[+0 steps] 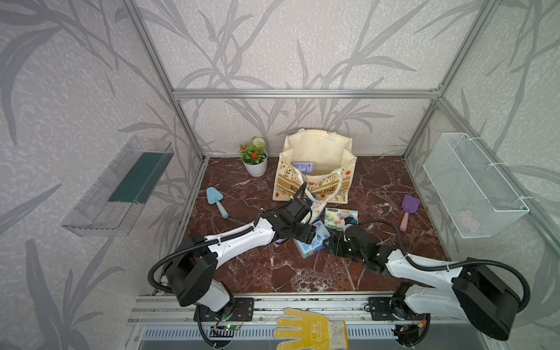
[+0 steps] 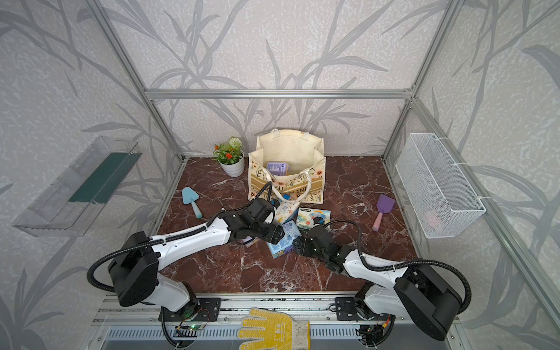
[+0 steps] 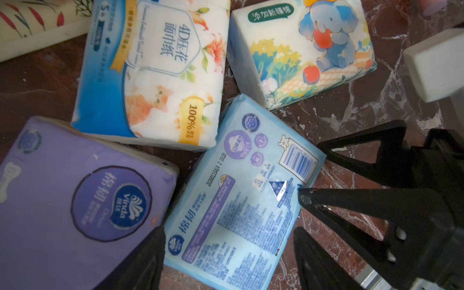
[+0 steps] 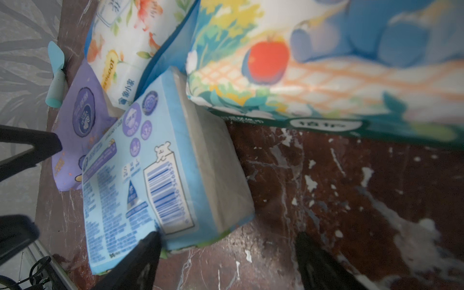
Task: Put tissues into the canvas bag
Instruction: Pick up the pack of facial tissues from the center of the board.
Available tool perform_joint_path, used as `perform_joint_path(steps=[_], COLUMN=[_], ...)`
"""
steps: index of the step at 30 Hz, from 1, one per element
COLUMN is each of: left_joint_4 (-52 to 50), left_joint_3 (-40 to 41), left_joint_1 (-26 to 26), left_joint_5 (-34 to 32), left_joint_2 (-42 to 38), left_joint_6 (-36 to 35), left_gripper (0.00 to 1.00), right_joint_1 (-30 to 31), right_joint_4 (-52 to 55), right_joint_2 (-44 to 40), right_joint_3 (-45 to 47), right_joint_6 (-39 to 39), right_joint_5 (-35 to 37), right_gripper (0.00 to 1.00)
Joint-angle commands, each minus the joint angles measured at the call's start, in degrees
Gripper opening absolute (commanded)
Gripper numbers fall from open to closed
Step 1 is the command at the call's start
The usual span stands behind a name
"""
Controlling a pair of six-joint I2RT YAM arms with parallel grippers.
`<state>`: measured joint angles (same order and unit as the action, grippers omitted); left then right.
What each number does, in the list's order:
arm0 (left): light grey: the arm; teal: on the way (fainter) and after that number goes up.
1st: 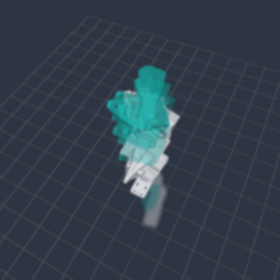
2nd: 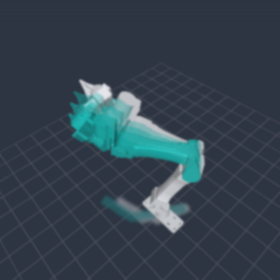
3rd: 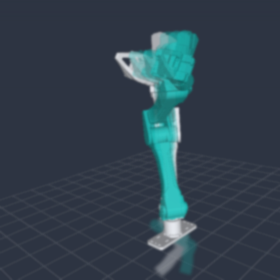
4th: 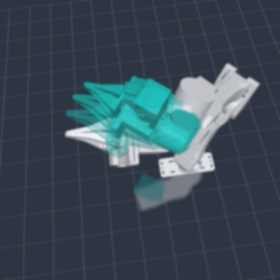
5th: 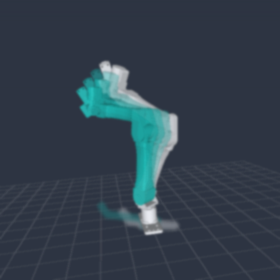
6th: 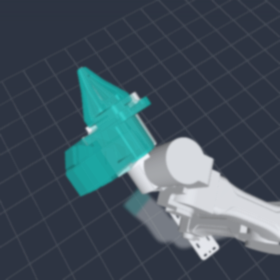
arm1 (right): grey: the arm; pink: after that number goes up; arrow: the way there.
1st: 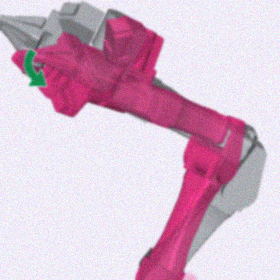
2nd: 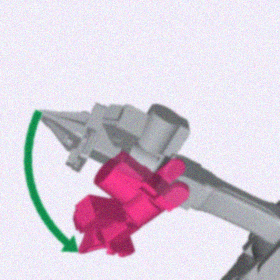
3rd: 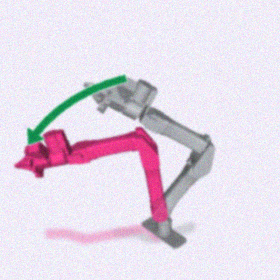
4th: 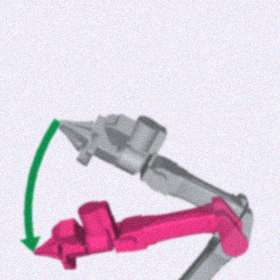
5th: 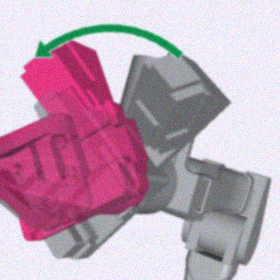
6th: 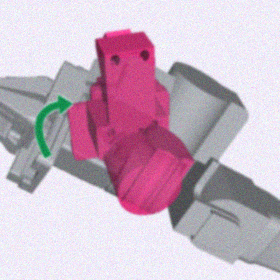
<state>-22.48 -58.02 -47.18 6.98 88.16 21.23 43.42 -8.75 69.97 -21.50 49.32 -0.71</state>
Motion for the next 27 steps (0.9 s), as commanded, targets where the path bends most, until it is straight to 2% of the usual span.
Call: perform_joint_path(steps=[1, 10, 14, 19, 27], left_joint_4=[-1.1, 1.8, 2.9, 5.2, 6.7], left_joint_3=[-1.7, -0.3, -0.7, -0.5, -0.6], left_joint_1=[0.3, 0.3, 0.3, 0.2, -0.2], left_joint_5=[-0.2, -1.3, 2.3, 8.0, 12.8], left_joint_2=[1.5, 3.2, 4.5, 5.5, 4.5], left_joint_6=[0.3, 2.1, 2.4, 4.5, 7.3], left_gripper=[0.77, 0.76, 0.73, 0.62, 0.56], right_joint_1=[-0.6, -2.6, -4.2, -7.5, -9.7], right_joint_4=[-1.1, -5.1, -6.4, -8.8, -7.4], right_joint_2=[1.1, 2.4, 2.2, 1.5, 1.7], right_joint_3=[-0.6, 0.9, 2.0, 3.9, 2.5], right_joint_6=[0.4, 2.6, 3.6, 5.5, 4.7], right_joint_5=[-1.1, -3.3, -4.2, -6.1, -8.4], right_gripper=[0.84, 0.82, 0.82, 0.77, 0.75])
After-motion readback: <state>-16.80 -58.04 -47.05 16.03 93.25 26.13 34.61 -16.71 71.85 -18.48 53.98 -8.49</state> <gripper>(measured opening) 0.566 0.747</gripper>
